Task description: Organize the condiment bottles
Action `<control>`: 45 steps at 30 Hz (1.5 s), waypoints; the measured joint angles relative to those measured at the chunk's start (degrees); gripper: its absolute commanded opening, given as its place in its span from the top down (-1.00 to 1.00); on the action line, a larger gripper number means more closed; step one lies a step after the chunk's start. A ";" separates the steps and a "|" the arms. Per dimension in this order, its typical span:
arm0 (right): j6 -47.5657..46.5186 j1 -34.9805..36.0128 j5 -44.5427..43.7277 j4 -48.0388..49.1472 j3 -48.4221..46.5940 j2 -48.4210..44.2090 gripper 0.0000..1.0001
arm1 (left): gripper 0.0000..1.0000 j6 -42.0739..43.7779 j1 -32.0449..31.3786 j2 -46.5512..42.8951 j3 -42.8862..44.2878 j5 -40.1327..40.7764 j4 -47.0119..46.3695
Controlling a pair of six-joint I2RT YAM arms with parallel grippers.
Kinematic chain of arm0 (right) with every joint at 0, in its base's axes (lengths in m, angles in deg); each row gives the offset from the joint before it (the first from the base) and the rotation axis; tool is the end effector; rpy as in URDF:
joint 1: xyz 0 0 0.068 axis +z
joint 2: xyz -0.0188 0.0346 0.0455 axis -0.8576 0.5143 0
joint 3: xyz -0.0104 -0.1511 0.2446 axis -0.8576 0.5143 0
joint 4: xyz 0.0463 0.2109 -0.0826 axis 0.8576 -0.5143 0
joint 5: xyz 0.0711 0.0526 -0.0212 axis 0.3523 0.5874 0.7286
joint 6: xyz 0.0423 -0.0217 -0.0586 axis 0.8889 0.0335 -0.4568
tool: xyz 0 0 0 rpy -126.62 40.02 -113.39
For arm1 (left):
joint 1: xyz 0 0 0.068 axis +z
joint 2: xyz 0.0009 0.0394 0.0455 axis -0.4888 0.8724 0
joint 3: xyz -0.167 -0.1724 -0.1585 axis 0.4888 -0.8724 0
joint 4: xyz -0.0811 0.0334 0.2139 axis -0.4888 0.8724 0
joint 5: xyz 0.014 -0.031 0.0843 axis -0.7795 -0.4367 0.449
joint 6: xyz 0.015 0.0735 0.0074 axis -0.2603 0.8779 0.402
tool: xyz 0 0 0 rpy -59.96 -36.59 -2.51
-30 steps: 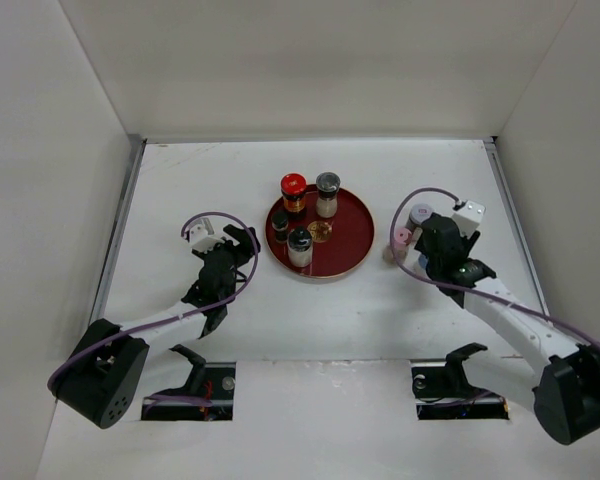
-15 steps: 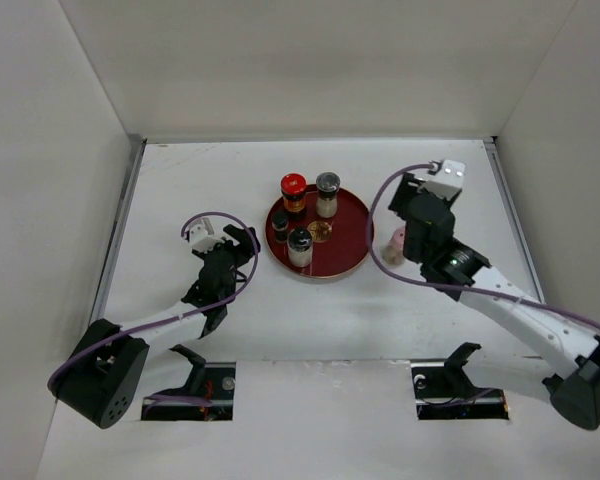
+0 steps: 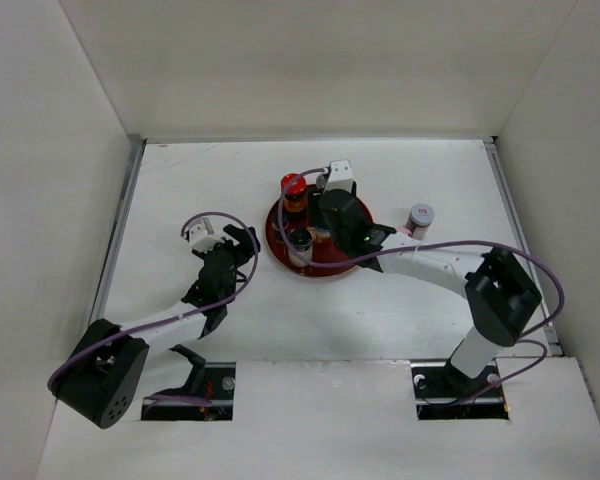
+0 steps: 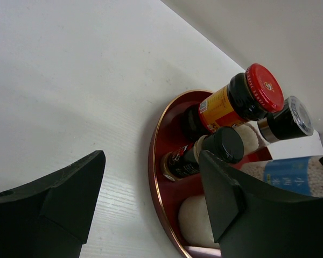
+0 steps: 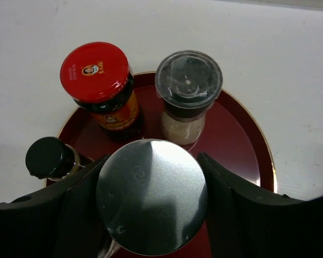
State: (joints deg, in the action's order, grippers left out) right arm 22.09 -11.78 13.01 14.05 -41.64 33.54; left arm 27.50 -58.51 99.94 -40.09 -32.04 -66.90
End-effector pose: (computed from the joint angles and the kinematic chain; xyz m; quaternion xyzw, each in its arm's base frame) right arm 0.2811 0.2502 0.2936 -0.0655 0.8017 0.0574 0.5913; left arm 0.1987 -0.0734 0.2165 -0.2571 0.7119 -0.1966 0.6233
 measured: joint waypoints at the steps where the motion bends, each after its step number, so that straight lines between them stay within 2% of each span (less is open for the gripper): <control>1: 0.02 0.00 0.31 0.00 -0.57 0.83 -0.12 | -0.38 0.00 0.00 0.00 -0.02 0.00 0.00; 13: 1.55 -0.11 1.73 2.62 -3.13 8.04 -0.21 | -0.38 0.00 0.00 0.00 0.00 0.00 -0.04; 22: 2.58 -0.13 1.75 3.23 -3.98 8.28 -0.81 | -0.38 0.00 0.00 0.00 -0.02 0.00 -0.07; 30: 2.67 -0.13 1.73 3.43 -4.90 7.26 -0.88 | -0.38 0.00 0.00 0.00 0.00 -0.02 -0.07; 33: 2.67 -0.13 1.68 3.37 -4.15 4.11 -0.89 | -0.38 0.00 0.00 0.00 -0.02 0.00 -0.07; 36: 2.67 -0.46 1.31 3.56 -1.31 -2.12 -0.79 | -0.38 0.00 0.00 0.00 -0.02 0.00 -0.07; 41: 4.13 -2.89 -1.75 3.76 10.29 -18.16 -0.08 | -0.38 -0.02 0.00 0.00 -0.02 -0.02 -0.07; 43: 6.29 -5.25 -4.42 0.94 15.15 -24.02 -0.12 | -0.38 -0.02 0.00 0.00 -0.02 -0.02 -0.09; 44: 7.69 -6.56 -5.70 -1.38 16.96 -26.18 -0.29 | -0.38 -0.02 0.00 0.00 -0.02 -0.02 -0.07; 45: 9.07 -7.89 -6.62 -3.45 18.25 -27.58 -0.58 | -0.38 -0.02 0.00 0.00 -0.02 -0.02 -0.07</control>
State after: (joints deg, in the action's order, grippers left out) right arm 31.16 -19.67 6.39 10.60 -23.39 5.96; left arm 27.48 -58.51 99.94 -40.11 -32.06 -66.97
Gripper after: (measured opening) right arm 0.615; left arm 0.688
